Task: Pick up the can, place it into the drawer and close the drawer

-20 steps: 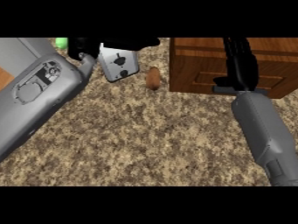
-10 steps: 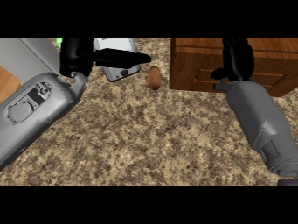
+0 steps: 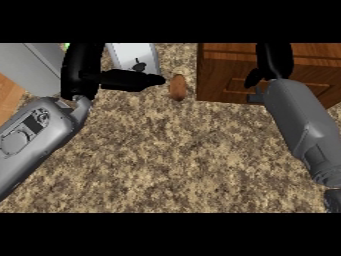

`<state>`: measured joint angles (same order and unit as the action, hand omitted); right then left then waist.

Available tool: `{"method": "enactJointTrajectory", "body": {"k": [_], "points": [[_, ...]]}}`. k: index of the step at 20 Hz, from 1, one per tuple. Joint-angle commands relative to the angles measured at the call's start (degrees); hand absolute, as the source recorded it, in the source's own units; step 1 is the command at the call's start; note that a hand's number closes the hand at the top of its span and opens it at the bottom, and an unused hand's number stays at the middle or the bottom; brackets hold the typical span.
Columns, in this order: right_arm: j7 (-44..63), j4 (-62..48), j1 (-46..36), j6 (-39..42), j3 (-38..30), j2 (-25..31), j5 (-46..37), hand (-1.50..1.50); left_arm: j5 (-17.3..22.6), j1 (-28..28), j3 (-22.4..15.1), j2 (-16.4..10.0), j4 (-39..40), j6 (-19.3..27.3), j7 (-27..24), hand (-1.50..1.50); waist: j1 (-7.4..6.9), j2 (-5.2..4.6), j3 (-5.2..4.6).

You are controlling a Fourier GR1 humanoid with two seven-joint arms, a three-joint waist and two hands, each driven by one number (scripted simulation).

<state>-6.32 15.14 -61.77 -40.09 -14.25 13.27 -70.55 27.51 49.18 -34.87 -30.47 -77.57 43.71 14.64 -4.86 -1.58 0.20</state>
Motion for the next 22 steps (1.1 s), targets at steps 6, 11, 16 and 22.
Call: {"method": "enactJointTrajectory", "body": {"k": [6, 11, 16, 22], "points": [[-9.57, 1.98, -5.53, 1.47, -9.46, -4.87, 11.86, -1.50, -0.50, -3.80, 1.36, -0.62, -2.14, -0.30, -2.05, -1.50, -0.70, -0.14, 0.09], [-16.36, 2.90, -5.31, 4.57, -14.95, -5.33, 18.47, -1.50, -1.98, -6.71, -0.14, 0.24, -3.22, 1.71, -1.93, -1.50, 0.41, 0.36, 0.08], [-20.81, 3.70, -6.11, 8.73, -21.14, -6.38, 25.95, -1.50, -1.23, -7.71, 1.44, -1.14, -3.84, -0.20, -1.85, -1.50, 1.04, 0.50, 0.03], [-21.58, 2.77, -7.63, 12.42, -24.78, -7.30, 30.85, -1.50, -1.20, -11.71, 3.89, -2.95, -5.94, -1.96, -3.61, -1.50, 1.59, 0.69, -0.14]]}}
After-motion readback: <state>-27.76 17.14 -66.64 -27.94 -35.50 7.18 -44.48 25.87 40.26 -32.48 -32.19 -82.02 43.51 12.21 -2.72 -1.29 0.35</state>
